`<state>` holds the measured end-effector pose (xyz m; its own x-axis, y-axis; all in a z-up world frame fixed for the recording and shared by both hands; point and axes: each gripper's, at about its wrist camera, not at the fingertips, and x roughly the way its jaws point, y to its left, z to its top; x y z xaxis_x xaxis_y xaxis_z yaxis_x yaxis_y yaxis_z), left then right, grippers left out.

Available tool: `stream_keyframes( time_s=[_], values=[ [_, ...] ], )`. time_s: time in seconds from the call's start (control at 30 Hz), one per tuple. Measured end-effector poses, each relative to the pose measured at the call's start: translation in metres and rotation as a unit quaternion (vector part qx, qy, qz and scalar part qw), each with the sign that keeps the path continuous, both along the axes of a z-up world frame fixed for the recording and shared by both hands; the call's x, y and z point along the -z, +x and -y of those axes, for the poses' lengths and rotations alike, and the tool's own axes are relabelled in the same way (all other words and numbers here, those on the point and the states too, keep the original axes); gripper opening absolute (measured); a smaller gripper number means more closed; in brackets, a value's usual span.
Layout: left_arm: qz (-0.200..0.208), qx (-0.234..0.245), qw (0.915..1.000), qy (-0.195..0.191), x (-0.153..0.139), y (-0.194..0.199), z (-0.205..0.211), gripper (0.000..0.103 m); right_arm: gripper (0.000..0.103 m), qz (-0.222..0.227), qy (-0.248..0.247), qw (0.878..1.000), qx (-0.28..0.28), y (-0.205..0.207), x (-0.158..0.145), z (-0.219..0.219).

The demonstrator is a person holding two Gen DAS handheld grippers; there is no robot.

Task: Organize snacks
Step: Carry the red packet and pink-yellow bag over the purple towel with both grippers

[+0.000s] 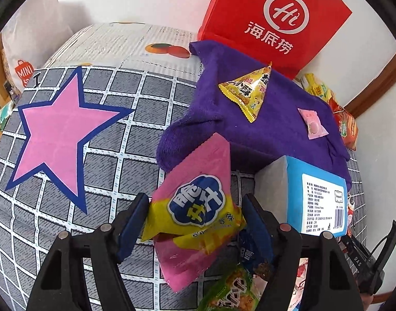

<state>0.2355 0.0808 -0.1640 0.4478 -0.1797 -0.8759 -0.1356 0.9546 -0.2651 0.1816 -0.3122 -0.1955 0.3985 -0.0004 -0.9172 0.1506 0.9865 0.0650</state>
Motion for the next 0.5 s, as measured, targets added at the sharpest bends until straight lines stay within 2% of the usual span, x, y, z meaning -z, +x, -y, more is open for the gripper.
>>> stream_keyframes(
  time_s=[0.3, 0.5],
  values=[
    [0.012, 0.016, 0.9997, 0.012, -0.016, -0.016, -0.002, 0.067, 0.038, -0.002, 0.008, 1.000, -0.011, -0.001, -0.008, -0.002],
    [0.040, 0.014, 0.9990, 0.014, -0.042, -0.033, -0.012, 0.067, 0.038, 0.029, 0.005, 1.000, -0.010, -0.007, -0.040, -0.002]
  ],
)
